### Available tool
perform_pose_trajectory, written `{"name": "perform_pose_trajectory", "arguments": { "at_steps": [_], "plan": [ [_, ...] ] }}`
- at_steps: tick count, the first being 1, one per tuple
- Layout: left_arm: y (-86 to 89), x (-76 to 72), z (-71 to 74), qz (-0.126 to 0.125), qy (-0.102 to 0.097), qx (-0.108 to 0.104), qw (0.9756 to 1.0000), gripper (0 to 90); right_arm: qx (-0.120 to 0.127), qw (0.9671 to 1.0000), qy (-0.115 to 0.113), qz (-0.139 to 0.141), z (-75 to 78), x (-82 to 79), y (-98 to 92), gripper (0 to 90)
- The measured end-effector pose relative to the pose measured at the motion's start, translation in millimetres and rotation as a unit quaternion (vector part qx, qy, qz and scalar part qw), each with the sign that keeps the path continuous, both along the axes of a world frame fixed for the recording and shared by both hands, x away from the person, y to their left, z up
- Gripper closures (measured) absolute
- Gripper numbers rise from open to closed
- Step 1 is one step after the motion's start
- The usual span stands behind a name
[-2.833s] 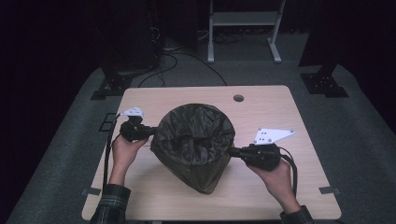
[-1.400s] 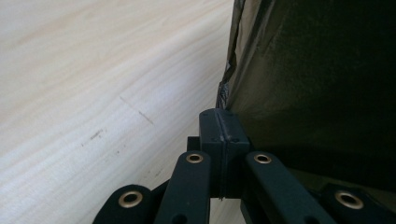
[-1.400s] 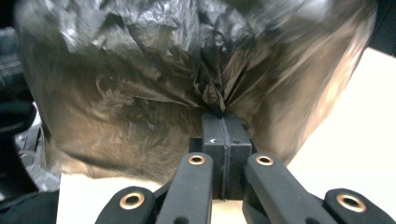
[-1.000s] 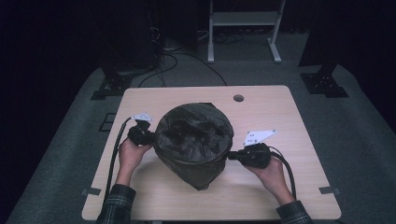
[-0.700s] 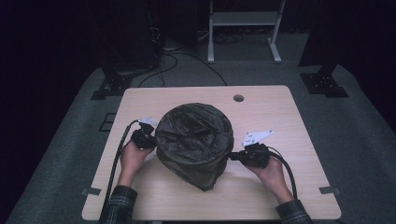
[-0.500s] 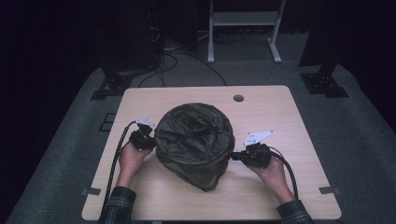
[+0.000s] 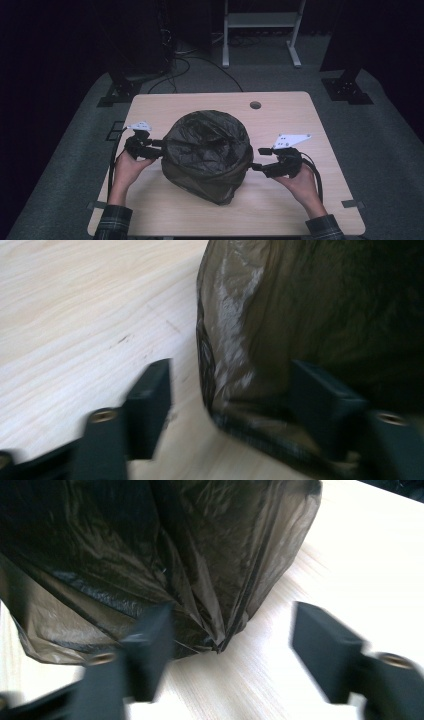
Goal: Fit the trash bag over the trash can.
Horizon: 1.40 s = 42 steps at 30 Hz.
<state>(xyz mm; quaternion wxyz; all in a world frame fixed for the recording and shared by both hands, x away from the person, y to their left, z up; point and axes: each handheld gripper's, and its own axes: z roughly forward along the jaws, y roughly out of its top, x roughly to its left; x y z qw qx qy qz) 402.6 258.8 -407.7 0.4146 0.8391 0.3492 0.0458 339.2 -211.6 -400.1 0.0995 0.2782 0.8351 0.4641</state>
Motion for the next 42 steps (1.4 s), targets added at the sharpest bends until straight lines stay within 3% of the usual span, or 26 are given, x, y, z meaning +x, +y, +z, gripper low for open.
{"name": "perform_pose_trajectory", "arguments": {
  "at_steps": [2, 7, 16, 24, 35, 40, 42],
  "plan": [
    [4.3, -4.9, 0.8, 0.002, -0.007, 0.007, 1.0, 16.2, 0.005, 1.0, 0.004, 0.005, 4.2, -0.5, -2.9, 12.8],
    [17.9, -21.9, -0.5, -0.002, -0.028, 0.024, 0.9993, 0.1, 0.019, 0.9997, -0.008, 0.011, 13.2, -3.7, -6.9, 10.0],
    [23.3, -56.1, -0.8, -0.051, -0.038, 0.058, 0.9963, 0.0, 0.024, 0.9988, -0.041, 0.012, 40.4, -9.4, -9.8, 9.5],
    [14.7, -81.8, -11.0, -0.071, -0.042, 0.079, 0.9935, 0.0, 0.035, 0.9968, -0.066, 0.029, 71.6, -13.0, -7.5, 9.5],
    [1.8, -96.2, -51.2, -0.095, -0.026, 0.147, 0.9843, 0.0, 0.022, 0.9949, -0.077, 0.063, 103.1, -8.0, 14.7, 9.5],
    [-0.9, -97.5, -61.8, -0.1, -0.024, 0.152, 0.9831, 0.0, 0.008, 0.9937, -0.074, 0.084, 114.5, -1.5, 32.2, 9.5],
    [-0.9, -98.6, -63.9, -0.097, -0.034, 0.145, 0.9841, 0.0, -0.001, 0.9931, -0.072, 0.092, 117.8, 2.0, 40.2, 9.5]
  ]
}}
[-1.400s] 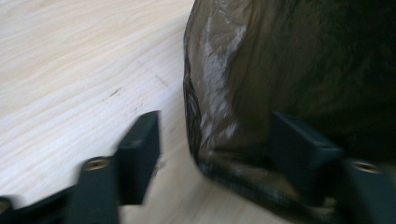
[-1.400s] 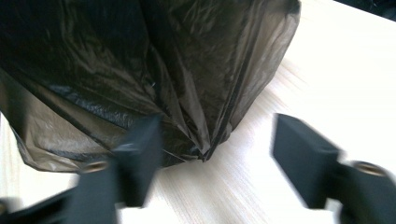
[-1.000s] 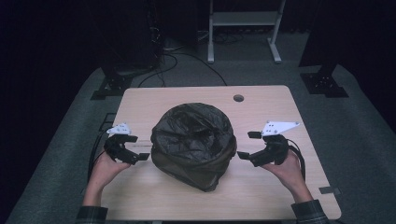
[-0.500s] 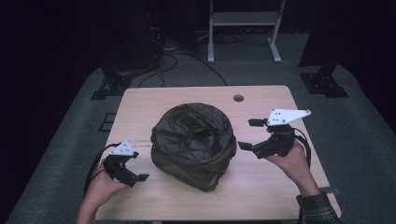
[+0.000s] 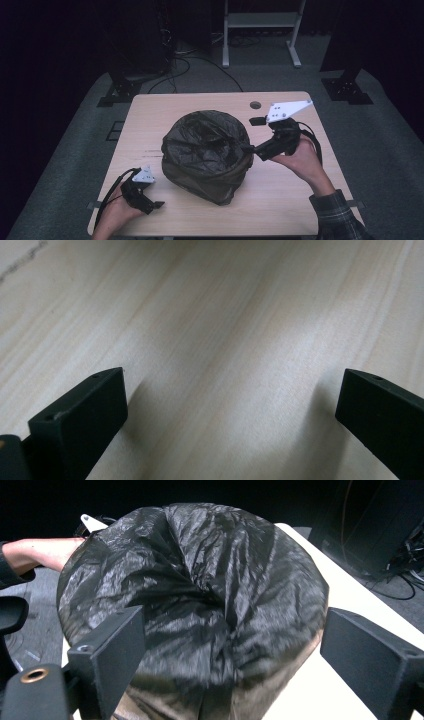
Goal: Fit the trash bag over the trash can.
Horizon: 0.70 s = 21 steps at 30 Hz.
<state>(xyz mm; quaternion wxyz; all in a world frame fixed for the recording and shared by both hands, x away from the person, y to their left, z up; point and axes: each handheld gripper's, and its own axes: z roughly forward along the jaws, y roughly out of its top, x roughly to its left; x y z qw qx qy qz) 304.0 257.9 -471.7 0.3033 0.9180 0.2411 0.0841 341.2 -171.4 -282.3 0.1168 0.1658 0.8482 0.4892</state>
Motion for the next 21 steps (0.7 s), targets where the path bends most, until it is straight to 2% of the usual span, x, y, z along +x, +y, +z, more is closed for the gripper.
{"name": "perform_pose_trajectory", "arguments": {
  "at_steps": [5, 12, 17, 21],
  "plan": [
    [2.5, -2.7, -3.9, 0.001, -0.015, -0.023, 0.9996, 0.0, -0.033, 0.9991, 0.014, 0.02, 3.3, 11.3, 19.5, 9.5],
    [8.5, -5.3, -11.5, -0.005, -0.037, -0.068, 0.997, 0.0, -0.093, 0.9944, 0.03, 0.04, -0.9, 28.8, 46.3, 9.5],
    [8.3, -4.8, -11.6, -0.007, -0.037, -0.068, 0.997, 0.0, -0.127, 0.99, 0.044, 0.042, -11.0, 35.2, 56.1, 9.6],
    [8.3, -4.7, -11.6, -0.007, -0.037, -0.068, 0.997, 0.0, -0.144, 0.9869, 0.054, 0.049, -16.1, 38.2, 62.7, 9.6]
  ]
}}
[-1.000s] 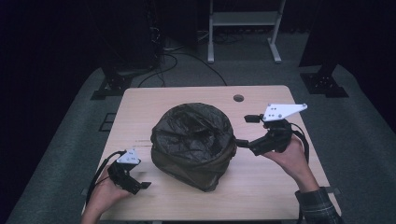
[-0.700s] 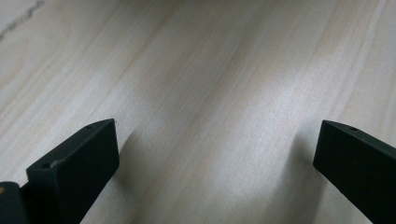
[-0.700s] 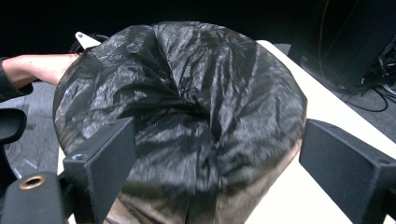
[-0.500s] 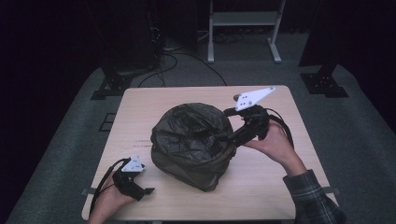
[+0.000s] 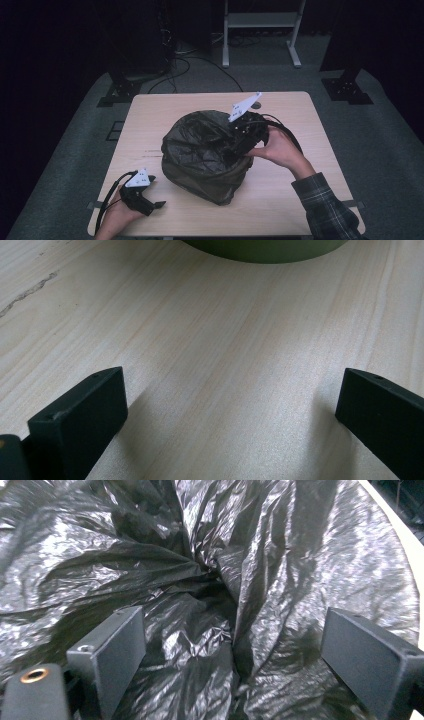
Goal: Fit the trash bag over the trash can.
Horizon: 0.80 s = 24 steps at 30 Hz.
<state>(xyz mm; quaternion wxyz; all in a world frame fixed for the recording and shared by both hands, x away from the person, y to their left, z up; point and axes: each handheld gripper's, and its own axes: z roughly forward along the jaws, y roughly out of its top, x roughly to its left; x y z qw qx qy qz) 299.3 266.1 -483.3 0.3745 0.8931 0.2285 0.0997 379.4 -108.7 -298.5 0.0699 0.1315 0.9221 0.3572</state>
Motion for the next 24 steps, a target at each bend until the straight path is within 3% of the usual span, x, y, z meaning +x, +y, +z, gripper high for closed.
{"name": "perform_pose_trajectory", "arguments": {
  "at_steps": [4, 8, 15, 20, 24],
  "plan": [
    [0.0, 0.0, 0.0, 0.0, 0.0, 0.0, 1.0, 0.0, -0.04, 0.999, 0.017, 0.003, -3.2, 2.3, 8.8, 9.6],
    [0.0, 0.0, 0.0, 0.0, 0.0, 0.0, 1.0, 0.0, -0.084, 0.996, 0.028, 0.006, -6.5, 2.4, 18.6, 9.6],
    [0.0, 0.0, 0.0, 0.0, 0.0, 0.001, 1.0, 0.0, -0.122, 0.9908, 0.057, 0.018, -10.3, 1.7, 25.3, 9.7],
    [0.0, 0.0, 0.0, 0.0, 0.0, 0.0, 1.0, 0.0, -0.123, 0.9906, 0.056, 0.019, -9.9, 1.4, 25.5, 9.6],
    [0.0, 0.0, 0.1, 0.0, 0.0, 0.001, 1.0, 0.0, -0.092, 0.9948, 0.042, 0.015, 2.9, 0.5, 22.2, 9.6]
  ]
}}
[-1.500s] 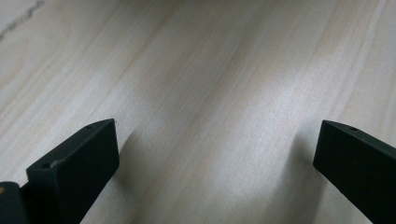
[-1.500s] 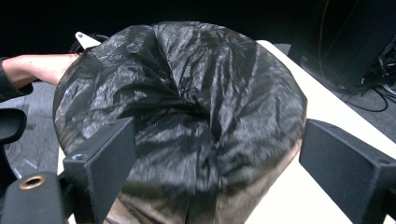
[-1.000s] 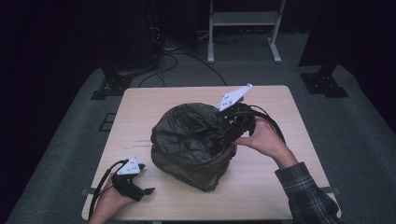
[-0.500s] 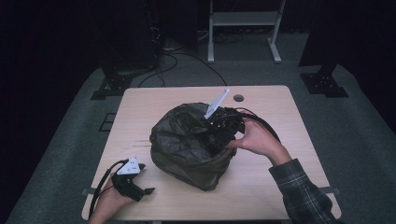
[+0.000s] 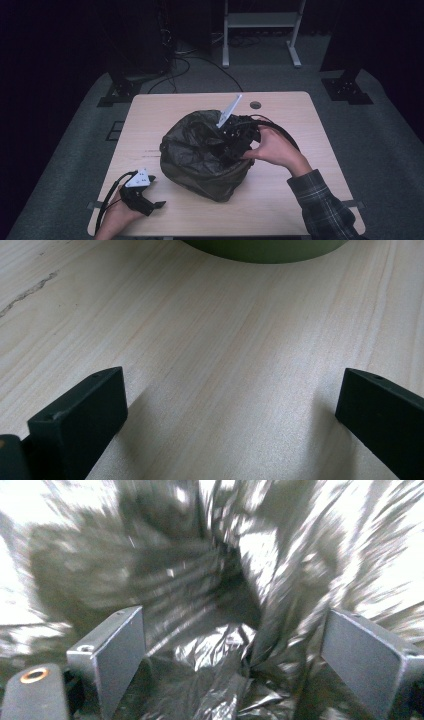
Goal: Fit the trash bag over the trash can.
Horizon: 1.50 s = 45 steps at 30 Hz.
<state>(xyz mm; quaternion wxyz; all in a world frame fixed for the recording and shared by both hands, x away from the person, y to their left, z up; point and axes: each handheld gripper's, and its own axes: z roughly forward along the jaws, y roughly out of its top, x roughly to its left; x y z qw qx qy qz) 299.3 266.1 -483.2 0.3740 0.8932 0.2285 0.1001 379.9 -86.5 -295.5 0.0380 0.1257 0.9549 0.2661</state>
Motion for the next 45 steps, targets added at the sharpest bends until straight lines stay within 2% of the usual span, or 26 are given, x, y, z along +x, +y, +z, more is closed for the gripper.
{"name": "perform_pose_trajectory", "arguments": {
  "at_steps": [4, 10, 17, 21, 28, 36, 40, 45],
  "plan": [
    [0.0, 0.0, 0.0, 0.0, 0.0, 0.0, 1.0, 0.0, 0.031, 0.9994, -0.014, 0.003, 14.8, -0.5, 2.7, 9.6],
    [0.0, 0.0, 0.0, 0.0, 0.0, 0.0, 1.0, 0.0, 0.06, 0.9977, -0.03, 0.007, 29.1, 0.2, 19.0, 9.6],
    [-0.1, -0.1, -0.1, -0.002, 0.0, -0.001, 1.0, 0.0, 0.078, 0.9963, -0.034, 0.011, 30.1, 9.7, 47.6, 9.6],
    [-0.1, -0.1, -0.1, -0.003, 0.0, -0.001, 1.0, 0.0, 0.069, 0.9972, -0.025, 0.013, 20.7, 14.4, 64.3, 9.5],
    [-0.1, -0.1, -0.1, -0.003, 0.0, -0.001, 1.0, 0.0, 0.039, 0.999, -0.014, 0.015, -0.4, 22.2, 92.0, 9.5],
    [-0.1, -0.2, 0.0, -0.004, 0.0, 0.0, 1.0, 0.0, -0.012, 0.9999, 0.002, 0.006, -24.0, 30.6, 112.0, 9.2],
    [-0.1, -0.2, 0.0, -0.005, 0.0, 0.0, 1.0, 0.0, -0.024, 0.9997, -0.001, 0.007, -26.2, 30.0, 116.3, 9.2],
    [-0.1, -0.2, 0.0, -0.005, 0.0, 0.0, 1.0, 0.0, 0.003, 0.9998, -0.015, 0.009, -10.0, 23.6, 104.5, 9.2]
  ]
}}
